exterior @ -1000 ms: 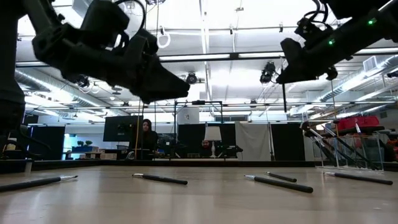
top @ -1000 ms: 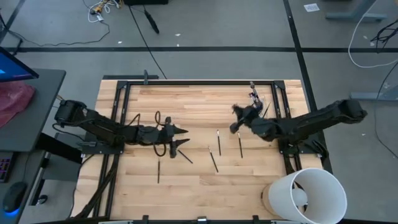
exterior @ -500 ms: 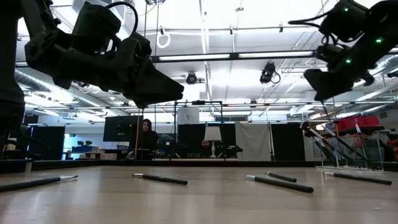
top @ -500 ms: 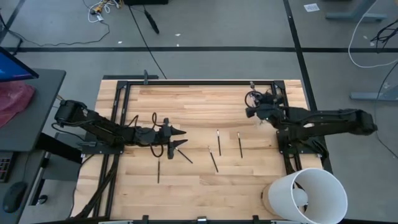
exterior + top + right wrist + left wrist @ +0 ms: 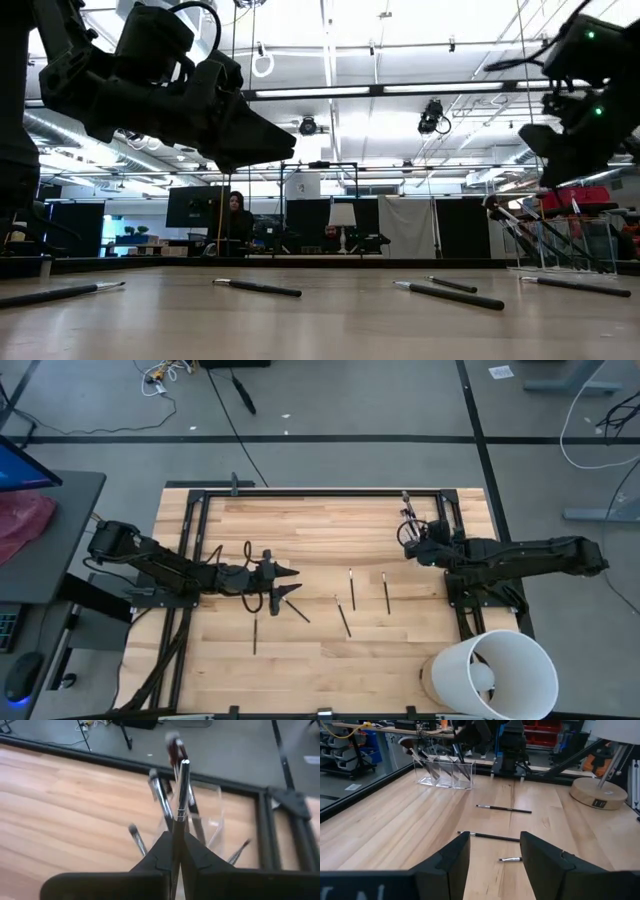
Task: Put items in baskets/containers
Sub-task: Put the liner brush into the transparent organizer
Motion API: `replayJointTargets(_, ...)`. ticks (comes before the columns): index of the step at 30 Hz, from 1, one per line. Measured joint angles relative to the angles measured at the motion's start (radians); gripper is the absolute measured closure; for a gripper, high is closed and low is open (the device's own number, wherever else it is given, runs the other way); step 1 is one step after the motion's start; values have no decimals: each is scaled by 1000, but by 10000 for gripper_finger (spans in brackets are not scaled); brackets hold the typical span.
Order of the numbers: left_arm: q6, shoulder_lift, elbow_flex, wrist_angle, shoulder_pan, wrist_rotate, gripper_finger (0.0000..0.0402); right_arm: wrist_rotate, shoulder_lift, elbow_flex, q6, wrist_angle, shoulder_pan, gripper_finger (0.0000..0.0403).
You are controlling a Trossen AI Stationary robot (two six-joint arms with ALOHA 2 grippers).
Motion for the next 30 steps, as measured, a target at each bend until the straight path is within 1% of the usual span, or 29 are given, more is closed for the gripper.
replayJointTargets(4, 0, 0, 0, 0, 0, 0, 225, -1, 0, -88, 53, 98, 9, 393)
replayJointTargets(8, 0, 0, 0, 0, 0, 0, 225, 0, 0, -156, 56, 215, 9, 393)
replayJointTargets(11, 0, 0, 0, 0, 0, 0, 225, 7, 0, -184, 56, 259, 9, 393)
replayJointTargets(18, 0, 0, 0, 0, 0, 0, 225, -2, 1, -207, 82, 260, 9, 390)
replayJointTargets(26, -1, 0, 0, 3, 0, 0, 225, -27, 1, -209, 83, 262, 8, 361)
replayJointTargets(30, -6, 0, 0, 4, 0, 0, 225, -39, 0, -209, 80, 263, 8, 340)
